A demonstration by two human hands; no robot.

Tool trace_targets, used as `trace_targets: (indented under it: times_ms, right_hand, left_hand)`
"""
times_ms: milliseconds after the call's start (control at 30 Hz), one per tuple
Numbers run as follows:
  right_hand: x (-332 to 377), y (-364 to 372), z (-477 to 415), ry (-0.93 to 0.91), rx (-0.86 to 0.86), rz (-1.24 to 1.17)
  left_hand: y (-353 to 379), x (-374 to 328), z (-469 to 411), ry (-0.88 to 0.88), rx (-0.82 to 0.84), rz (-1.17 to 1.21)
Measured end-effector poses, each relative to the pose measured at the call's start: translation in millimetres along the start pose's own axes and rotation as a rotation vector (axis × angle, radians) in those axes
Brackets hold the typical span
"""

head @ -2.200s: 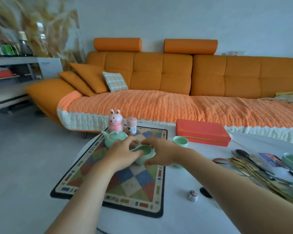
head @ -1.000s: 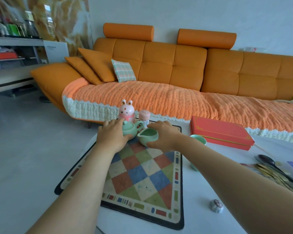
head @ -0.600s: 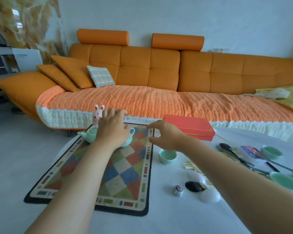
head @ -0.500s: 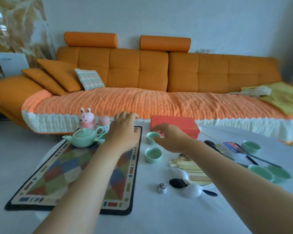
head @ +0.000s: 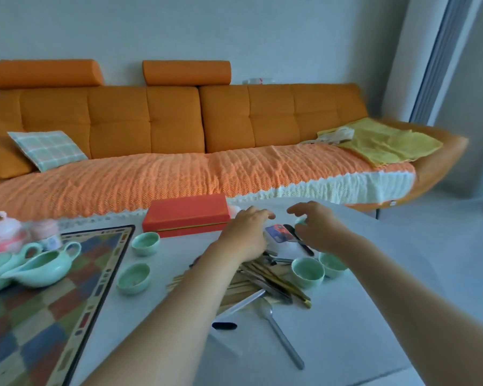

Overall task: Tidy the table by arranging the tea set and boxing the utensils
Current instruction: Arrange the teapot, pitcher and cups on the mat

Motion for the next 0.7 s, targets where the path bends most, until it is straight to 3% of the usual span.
trace_targets:
  times_ms: [133, 267, 533, 700]
  right_hand:
    - [-27.3, -0.9, -2.7, -0.006, 0.078, 0.084]
    - [-37.5, 7.2, -12.1, -0.025, 0.146, 0.124]
    - [-60.1, -1.0, -18.5, 0.059, 0.044, 0.16]
    - [-70.7, 2.5, -12.3, 0.129, 0.031, 0.256]
  left_hand:
    - [33.8, -11.7, -32.4, 0.017, 0.178, -0.118]
    - [51.6, -13.6, -47.3, 0.018, 0.275, -0.065]
    - [47.1, 1.3, -49.6, 0.013, 0.123, -0.084]
    - [46.9, 7.9, -47.5, -0.021, 0.159, -0.074]
Point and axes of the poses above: each hand's wrist, its own z-axis away from the middle knuckle, its own y-axis out of the palm, x = y × z, the point moved 8 cm from there along -z, towards the middle knuckle, and after that the axes turned 2 degrees about x, right-handed, at the moved point
